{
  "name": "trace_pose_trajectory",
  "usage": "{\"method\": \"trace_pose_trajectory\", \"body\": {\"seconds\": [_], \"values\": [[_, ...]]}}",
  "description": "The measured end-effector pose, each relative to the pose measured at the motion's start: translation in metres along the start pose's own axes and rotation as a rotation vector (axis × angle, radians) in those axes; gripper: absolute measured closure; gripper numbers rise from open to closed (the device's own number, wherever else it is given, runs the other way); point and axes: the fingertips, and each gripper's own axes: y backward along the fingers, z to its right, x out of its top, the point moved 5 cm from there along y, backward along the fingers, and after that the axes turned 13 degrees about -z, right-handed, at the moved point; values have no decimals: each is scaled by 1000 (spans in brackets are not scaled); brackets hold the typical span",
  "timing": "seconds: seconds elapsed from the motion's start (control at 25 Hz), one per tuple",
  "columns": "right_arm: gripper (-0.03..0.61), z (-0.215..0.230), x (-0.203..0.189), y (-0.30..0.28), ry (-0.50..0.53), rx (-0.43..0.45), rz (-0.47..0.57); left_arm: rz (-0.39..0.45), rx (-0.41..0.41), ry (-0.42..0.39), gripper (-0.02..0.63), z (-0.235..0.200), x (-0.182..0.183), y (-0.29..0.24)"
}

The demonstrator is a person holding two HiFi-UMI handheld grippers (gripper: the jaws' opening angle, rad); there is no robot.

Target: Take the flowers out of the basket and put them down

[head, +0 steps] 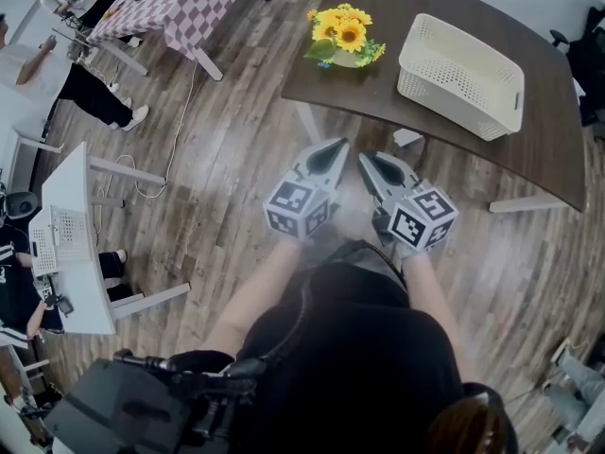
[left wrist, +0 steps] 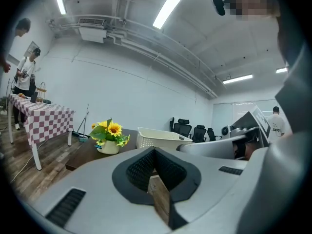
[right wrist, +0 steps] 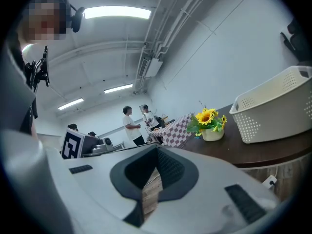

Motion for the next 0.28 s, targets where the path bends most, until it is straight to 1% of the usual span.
{"method": "trace_pose_trajectory", "body": {"seconds": [0.28], "values": [[578,9,-1,1,-11,-12,-3,0,-18,-6,614,0,1,-8]]}}
